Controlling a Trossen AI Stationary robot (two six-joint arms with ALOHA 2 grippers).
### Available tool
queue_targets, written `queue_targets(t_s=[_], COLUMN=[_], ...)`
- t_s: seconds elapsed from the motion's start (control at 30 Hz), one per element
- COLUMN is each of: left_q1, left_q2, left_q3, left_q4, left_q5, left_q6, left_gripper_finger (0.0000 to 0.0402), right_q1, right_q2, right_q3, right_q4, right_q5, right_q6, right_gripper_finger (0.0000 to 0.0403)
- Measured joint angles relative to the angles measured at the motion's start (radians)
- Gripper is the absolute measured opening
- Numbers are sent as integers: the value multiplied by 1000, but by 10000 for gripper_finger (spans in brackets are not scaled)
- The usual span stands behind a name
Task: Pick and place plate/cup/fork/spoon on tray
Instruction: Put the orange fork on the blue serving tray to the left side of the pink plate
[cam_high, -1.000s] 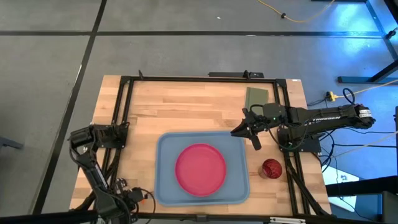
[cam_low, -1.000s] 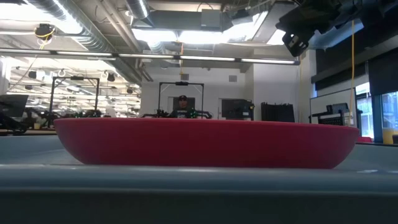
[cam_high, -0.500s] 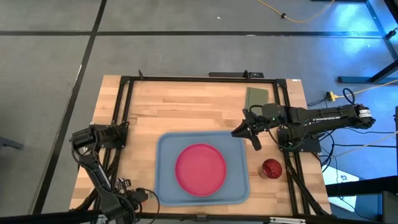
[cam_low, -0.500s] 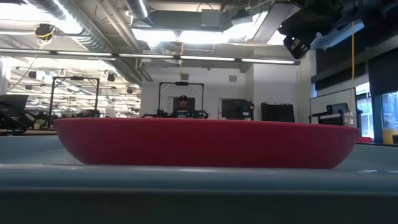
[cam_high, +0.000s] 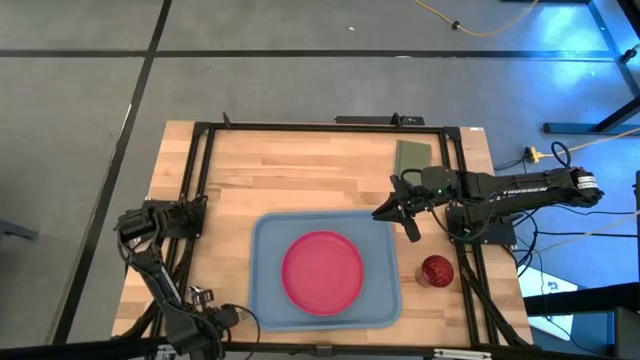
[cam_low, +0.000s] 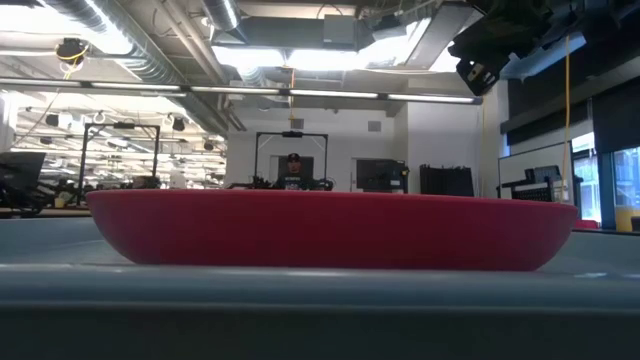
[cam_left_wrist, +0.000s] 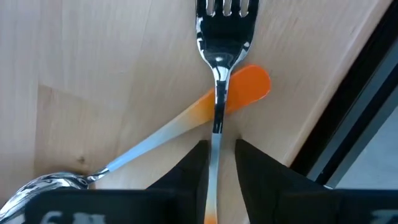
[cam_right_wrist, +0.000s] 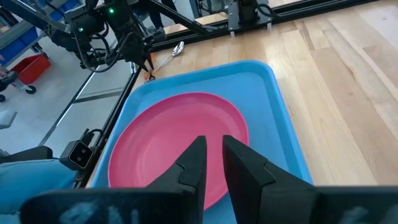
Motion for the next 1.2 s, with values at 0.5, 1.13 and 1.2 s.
queue_targets(t_s=[0.5,1.13,1.2], left_q1=[9,9,16], left_q2=[-1,-15,-17], left_q3=[-2,93,105], left_q4=[-12,-197,-213], left_q5=[2,43,43], left_q6=[-24,-89,-112], left_gripper_finger=[3,1,0], right_q1=[0,0,0], right_q2=[0,0,0], right_q3=[0,0,0], right_q4=[0,1,1], right_q5=[0,0,0], right_q6=[3,4,4], right_gripper_finger=[58,58,58])
